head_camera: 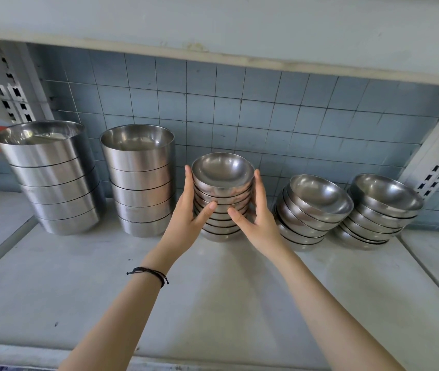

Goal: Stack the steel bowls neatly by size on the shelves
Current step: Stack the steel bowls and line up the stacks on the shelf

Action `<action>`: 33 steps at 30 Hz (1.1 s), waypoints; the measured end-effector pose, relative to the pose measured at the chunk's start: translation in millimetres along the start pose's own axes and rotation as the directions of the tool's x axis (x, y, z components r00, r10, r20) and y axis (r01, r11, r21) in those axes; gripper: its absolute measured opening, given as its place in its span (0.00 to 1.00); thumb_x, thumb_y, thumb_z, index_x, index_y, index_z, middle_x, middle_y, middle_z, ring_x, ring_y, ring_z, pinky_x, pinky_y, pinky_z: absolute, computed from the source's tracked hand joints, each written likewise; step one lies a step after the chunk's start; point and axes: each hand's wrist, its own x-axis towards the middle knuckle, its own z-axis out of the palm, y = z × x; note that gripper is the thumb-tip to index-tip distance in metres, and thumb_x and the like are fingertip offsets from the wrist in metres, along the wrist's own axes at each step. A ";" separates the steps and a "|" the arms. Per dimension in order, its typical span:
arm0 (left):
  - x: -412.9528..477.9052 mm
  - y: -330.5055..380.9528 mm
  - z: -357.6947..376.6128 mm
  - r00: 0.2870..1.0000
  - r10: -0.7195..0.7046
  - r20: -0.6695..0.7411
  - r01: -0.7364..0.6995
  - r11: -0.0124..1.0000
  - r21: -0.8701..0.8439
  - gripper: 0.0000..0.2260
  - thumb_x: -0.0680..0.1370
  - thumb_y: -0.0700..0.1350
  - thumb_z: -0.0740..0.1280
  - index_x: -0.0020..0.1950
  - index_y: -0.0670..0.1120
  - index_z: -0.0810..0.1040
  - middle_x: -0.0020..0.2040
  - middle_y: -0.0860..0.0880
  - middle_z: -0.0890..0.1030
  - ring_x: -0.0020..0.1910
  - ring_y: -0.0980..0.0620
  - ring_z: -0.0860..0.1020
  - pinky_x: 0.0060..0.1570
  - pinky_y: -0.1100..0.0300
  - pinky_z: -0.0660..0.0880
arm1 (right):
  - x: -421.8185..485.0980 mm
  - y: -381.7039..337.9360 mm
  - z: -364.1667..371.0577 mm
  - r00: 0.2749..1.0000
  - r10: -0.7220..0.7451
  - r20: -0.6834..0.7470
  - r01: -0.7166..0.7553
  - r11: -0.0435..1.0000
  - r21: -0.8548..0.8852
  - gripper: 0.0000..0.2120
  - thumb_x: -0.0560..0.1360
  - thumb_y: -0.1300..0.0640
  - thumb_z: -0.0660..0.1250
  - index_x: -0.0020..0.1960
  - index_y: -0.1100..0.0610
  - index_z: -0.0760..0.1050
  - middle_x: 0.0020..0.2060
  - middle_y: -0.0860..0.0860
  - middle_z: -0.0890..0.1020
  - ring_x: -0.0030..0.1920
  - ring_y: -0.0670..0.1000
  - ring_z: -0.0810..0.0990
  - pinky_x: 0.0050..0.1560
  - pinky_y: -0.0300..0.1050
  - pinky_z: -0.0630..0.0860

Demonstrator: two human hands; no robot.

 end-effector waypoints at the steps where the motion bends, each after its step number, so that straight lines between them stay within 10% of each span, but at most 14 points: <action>1: -0.5 0.5 -0.6 1.000 -0.009 0.003 0.009 1.000 0.008 0.38 0.77 0.55 0.62 0.74 0.61 0.36 0.69 0.77 0.54 0.74 0.68 0.56 0.72 0.68 0.55 | 0.0 -1.1 0.0 1.000 0.002 0.004 -0.002 1.000 0.003 0.42 0.77 0.52 0.70 0.75 0.31 0.45 0.77 0.35 0.56 0.75 0.35 0.57 0.78 0.49 0.58; 7: -8.1 -5.4 -8.0 0.989 -0.149 -0.002 0.149 0.987 0.058 0.43 0.75 0.63 0.64 0.79 0.55 0.39 0.77 0.53 0.63 0.75 0.55 0.63 0.74 0.55 0.61 | -0.5 -2.6 -6.9 0.999 -0.002 0.050 0.004 1.000 -0.028 0.42 0.77 0.53 0.70 0.76 0.34 0.44 0.76 0.31 0.54 0.76 0.35 0.55 0.78 0.50 0.57; 13: -30.3 -8.1 -22.5 0.933 -0.360 0.020 0.275 0.747 0.605 0.34 0.78 0.64 0.58 0.78 0.46 0.59 0.67 0.46 0.76 0.66 0.47 0.73 0.58 0.57 0.70 | -8.9 3.2 -20.4 0.984 0.159 0.075 -0.137 0.962 -0.236 0.42 0.77 0.46 0.69 0.78 0.37 0.42 0.75 0.36 0.59 0.75 0.47 0.64 0.74 0.51 0.65; 18: -50.7 3.3 -23.0 0.965 -0.229 0.128 -0.037 0.364 0.931 0.28 0.75 0.70 0.56 0.63 0.51 0.71 0.56 0.53 0.78 0.59 0.49 0.74 0.46 0.57 0.67 | -29.5 -6.7 -35.6 0.912 0.365 0.185 -0.108 0.651 -0.752 0.36 0.77 0.37 0.63 0.79 0.46 0.53 0.67 0.54 0.76 0.66 0.55 0.74 0.62 0.51 0.73; 26: -68.6 33.7 14.0 0.933 -0.248 0.261 -0.189 0.281 0.941 0.34 0.72 0.72 0.58 0.71 0.52 0.66 0.65 0.54 0.75 0.63 0.50 0.73 0.60 0.55 0.68 | -60.3 -30.6 -82.9 0.896 0.393 0.206 0.066 0.341 -0.938 0.32 0.74 0.35 0.66 0.72 0.49 0.64 0.58 0.52 0.80 0.59 0.57 0.78 0.49 0.48 0.77; 33: -73.4 73.2 77.6 0.924 -0.211 0.319 -0.274 0.214 0.937 0.30 0.72 0.71 0.59 0.63 0.50 0.72 0.58 0.52 0.77 0.58 0.49 0.74 0.52 0.57 0.66 | -98.8 -39.1 -155.6 0.857 0.492 0.151 0.094 0.138 -0.986 0.27 0.74 0.38 0.67 0.67 0.51 0.71 0.60 0.53 0.78 0.60 0.56 0.78 0.44 0.43 0.67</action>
